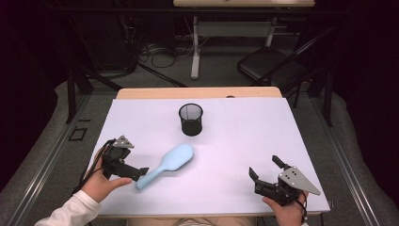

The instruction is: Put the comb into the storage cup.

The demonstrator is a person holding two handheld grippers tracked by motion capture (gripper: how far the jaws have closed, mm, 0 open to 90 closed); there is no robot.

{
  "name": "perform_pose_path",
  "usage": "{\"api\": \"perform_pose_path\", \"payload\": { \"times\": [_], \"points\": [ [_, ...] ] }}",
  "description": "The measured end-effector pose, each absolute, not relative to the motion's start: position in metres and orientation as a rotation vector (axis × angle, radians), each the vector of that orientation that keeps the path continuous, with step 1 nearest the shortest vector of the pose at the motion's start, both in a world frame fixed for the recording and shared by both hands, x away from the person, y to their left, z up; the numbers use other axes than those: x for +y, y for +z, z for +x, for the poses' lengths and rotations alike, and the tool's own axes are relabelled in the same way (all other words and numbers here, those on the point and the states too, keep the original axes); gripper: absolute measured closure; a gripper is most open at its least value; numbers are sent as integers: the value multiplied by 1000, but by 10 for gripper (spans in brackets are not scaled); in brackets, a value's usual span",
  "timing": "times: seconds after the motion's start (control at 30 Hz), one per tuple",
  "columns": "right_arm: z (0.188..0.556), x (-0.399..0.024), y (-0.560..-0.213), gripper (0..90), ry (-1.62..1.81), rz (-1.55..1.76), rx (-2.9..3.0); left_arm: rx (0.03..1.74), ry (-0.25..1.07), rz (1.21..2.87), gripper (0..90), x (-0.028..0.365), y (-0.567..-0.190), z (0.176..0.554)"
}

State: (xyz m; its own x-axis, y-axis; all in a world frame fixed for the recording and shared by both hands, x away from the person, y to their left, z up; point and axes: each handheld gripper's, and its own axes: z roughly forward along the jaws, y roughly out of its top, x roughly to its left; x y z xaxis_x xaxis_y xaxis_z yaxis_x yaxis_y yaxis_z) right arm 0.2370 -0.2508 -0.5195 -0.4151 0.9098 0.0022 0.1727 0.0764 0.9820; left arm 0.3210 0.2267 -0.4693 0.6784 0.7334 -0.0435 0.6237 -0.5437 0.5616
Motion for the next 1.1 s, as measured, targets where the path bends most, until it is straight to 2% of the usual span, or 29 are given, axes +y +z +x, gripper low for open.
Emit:
{"api": "perform_pose_path", "payload": {
  "times": [1.1],
  "points": [
    [238, -251, -520, 97, 1384, 1084, 1693, 1032, 248, 2409, 3, 208, -472, 339]
  ]
}}
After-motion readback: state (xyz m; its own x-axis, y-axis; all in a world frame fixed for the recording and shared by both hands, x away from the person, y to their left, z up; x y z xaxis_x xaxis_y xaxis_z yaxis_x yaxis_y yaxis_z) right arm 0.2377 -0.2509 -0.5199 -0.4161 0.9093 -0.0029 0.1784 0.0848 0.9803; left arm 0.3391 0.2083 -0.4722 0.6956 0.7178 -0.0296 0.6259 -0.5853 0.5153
